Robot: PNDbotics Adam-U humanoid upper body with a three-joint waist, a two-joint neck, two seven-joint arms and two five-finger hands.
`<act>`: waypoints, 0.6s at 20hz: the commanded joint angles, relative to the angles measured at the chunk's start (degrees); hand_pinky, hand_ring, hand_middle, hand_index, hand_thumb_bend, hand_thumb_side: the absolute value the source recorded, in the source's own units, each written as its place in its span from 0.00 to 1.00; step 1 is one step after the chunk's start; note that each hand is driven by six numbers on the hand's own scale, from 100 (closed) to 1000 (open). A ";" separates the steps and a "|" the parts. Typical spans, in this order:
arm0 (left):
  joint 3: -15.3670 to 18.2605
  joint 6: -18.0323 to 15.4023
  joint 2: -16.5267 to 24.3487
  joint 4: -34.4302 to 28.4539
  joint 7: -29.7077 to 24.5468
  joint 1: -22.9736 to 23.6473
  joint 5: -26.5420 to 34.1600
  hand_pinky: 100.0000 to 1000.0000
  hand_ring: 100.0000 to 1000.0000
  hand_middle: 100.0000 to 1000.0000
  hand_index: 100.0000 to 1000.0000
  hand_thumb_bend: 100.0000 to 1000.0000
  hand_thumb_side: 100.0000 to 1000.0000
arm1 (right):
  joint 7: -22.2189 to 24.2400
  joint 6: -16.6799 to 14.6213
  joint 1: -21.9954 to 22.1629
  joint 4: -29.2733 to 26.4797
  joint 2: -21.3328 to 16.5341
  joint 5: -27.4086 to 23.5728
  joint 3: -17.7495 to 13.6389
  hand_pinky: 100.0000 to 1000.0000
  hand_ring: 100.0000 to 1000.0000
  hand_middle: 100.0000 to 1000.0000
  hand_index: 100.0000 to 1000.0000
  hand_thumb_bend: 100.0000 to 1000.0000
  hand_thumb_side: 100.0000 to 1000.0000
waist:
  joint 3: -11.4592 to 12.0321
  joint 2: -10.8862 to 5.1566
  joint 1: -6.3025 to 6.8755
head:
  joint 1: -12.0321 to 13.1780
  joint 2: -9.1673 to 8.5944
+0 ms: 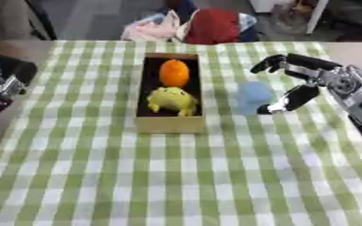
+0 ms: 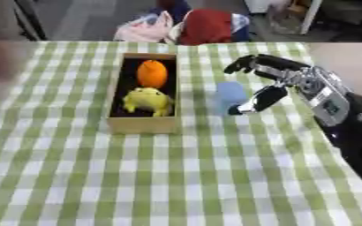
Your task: Pick up objects on the table and place them in the box.
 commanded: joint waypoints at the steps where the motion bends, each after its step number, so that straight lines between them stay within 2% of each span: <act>1: 0.58 0.10 0.56 -0.78 -0.04 -0.45 -0.27 0.47 0.49 0.45 0.59 0.61 0.63 | -0.11 -0.43 -1.43 0.57 -0.60 1.18 -0.37 0.84 0.88 0.78 0.87 0.55 0.36 | 0.17 -0.59 0.16 | -0.27 0.31; 12: 0.47 0.21 0.03 -0.87 -0.19 -0.38 -0.32 0.47 0.49 0.45 0.59 0.60 0.63 | -2.27 -0.76 -1.78 4.74 0.78 4.93 -1.53 0.82 0.86 0.74 0.84 0.52 0.33 | 0.86 -0.36 0.24 | -0.61 0.25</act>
